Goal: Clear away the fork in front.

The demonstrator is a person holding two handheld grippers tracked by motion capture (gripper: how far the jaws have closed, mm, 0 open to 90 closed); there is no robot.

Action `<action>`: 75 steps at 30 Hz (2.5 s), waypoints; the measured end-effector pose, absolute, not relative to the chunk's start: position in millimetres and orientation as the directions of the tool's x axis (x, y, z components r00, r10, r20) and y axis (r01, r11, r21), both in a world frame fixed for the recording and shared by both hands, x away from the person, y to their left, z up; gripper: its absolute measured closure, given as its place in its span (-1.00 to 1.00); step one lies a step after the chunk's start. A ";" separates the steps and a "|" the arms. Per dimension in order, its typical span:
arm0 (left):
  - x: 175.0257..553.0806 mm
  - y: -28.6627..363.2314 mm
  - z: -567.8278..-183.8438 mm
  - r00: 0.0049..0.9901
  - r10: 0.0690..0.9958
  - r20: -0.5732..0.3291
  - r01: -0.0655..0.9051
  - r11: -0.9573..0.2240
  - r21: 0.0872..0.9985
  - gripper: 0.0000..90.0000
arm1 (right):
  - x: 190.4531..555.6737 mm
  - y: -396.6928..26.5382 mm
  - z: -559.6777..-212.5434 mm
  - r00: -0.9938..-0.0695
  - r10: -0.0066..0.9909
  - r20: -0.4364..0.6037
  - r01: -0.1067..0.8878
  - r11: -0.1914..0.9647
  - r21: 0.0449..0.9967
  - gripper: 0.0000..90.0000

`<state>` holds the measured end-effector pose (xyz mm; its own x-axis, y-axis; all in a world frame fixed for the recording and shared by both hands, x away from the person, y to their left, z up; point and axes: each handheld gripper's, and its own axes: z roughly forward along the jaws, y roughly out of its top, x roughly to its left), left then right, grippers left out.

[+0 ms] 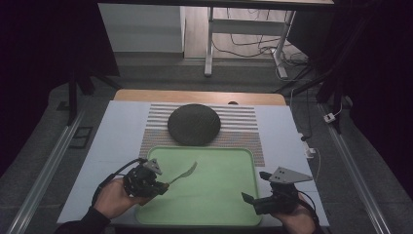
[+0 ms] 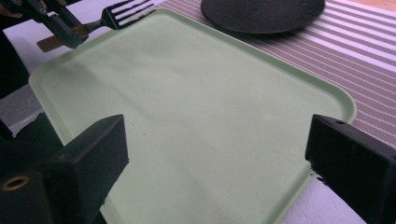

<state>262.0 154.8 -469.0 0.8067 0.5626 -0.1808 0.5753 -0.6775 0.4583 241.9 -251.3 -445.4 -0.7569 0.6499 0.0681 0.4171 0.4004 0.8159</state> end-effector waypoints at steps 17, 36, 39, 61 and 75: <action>266.6 164.5 -484.3 0.602 0.762 -0.238 0.780 -0.498 0.378 0.77 | 231.6 -269.8 -448.3 -0.702 0.708 0.071 0.458 0.374 0.806 -1.00; 278.3 156.8 -505.8 0.441 0.871 -0.215 0.882 -0.377 0.282 0.58 | 232.0 -272.8 -448.7 -0.706 0.703 0.085 0.471 0.376 0.798 -1.00; 279.5 161.8 -499.4 0.441 0.866 -0.235 0.877 -0.361 0.317 0.45 | 232.4 -273.5 -448.7 -0.703 0.705 0.093 0.475 0.368 0.800 -1.00; 319.1 167.1 -478.3 0.600 0.760 -0.249 0.738 -0.405 0.540 0.97 | 234.9 -271.8 -450.0 -0.705 0.703 0.097 0.491 0.385 0.781 -1.00; 349.0 161.3 -498.5 0.586 0.768 -0.259 0.749 -0.391 0.535 0.97 | 235.9 -271.6 -450.5 -0.705 0.702 0.104 0.500 0.387 0.775 -1.00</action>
<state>349.0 161.3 -498.5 0.5858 0.7680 -0.2588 0.7489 -0.3910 0.5350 235.9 -271.6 -450.5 -0.7047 0.7019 0.1036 0.4997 0.3873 0.7748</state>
